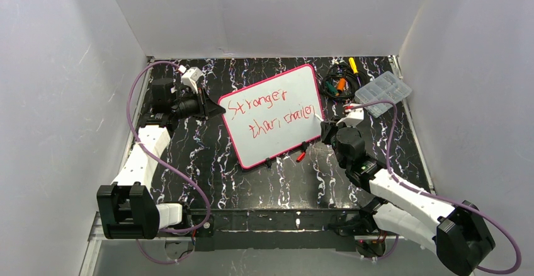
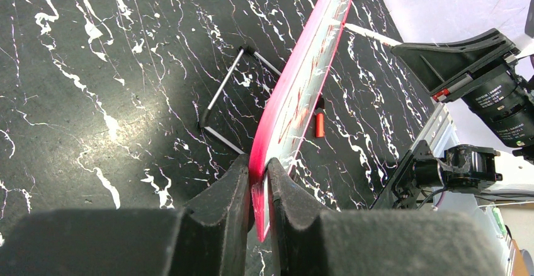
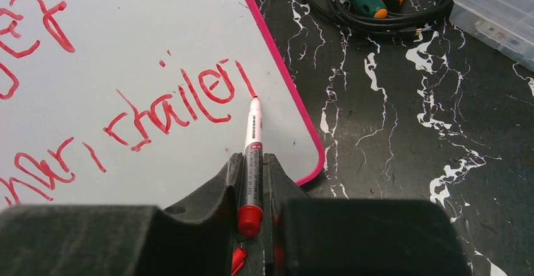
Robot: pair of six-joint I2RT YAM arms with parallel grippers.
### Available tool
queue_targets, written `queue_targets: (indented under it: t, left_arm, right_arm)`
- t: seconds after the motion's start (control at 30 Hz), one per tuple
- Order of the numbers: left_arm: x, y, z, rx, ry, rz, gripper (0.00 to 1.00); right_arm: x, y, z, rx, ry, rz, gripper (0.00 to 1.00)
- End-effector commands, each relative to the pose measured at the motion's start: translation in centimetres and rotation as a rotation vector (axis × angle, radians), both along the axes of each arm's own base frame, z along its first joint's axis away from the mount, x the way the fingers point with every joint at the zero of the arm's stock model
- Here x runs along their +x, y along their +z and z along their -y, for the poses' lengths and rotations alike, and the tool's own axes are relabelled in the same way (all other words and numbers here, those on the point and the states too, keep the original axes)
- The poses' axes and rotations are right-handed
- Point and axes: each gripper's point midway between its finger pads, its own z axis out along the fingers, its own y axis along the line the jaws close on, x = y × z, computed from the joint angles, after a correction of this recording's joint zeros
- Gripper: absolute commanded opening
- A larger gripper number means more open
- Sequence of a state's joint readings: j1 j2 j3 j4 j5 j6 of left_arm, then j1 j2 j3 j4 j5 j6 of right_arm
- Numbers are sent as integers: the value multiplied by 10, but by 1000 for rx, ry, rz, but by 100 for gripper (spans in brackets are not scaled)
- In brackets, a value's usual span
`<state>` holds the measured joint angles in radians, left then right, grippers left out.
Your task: Write a sentence on the whiteboard
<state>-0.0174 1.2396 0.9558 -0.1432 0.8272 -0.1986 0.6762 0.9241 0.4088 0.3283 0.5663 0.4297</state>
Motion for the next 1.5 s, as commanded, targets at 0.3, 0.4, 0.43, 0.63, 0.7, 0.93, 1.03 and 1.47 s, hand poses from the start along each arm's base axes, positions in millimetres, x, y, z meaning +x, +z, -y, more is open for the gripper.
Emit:
queue_targets:
  t: [0.3, 0.4, 0.43, 0.63, 0.7, 0.93, 1.03, 1.47]
  left_arm:
    - [-4, 2, 2, 7, -14, 19, 0]
    - [-5, 2, 2, 6, -14, 16, 0]
    - [-4, 3, 2, 6, -14, 18, 0]
    - [-5, 3, 2, 6, -14, 21, 0]
    - [-5, 4, 2, 6, -14, 21, 0]
    - [-6, 5, 1, 8, -12, 27, 0]
    - [-5, 4, 1, 7, -12, 23, 0]
    - [-5, 3, 2, 7, -15, 21, 0]
  right_arm:
    - [-2, 29, 6, 2, -3, 62, 1]
    - [-1, 35, 9, -3, 3, 75, 1]
    - [-1, 38, 9, 0, 7, 80, 1]
    - [5, 45, 11, 5, 41, 94, 1]
    - [7, 46, 12, 7, 55, 97, 1]
    - [11, 52, 14, 15, 93, 113, 1]
    - [11, 53, 10, 26, 115, 124, 1]
    - [24, 61, 13, 23, 74, 184, 1]
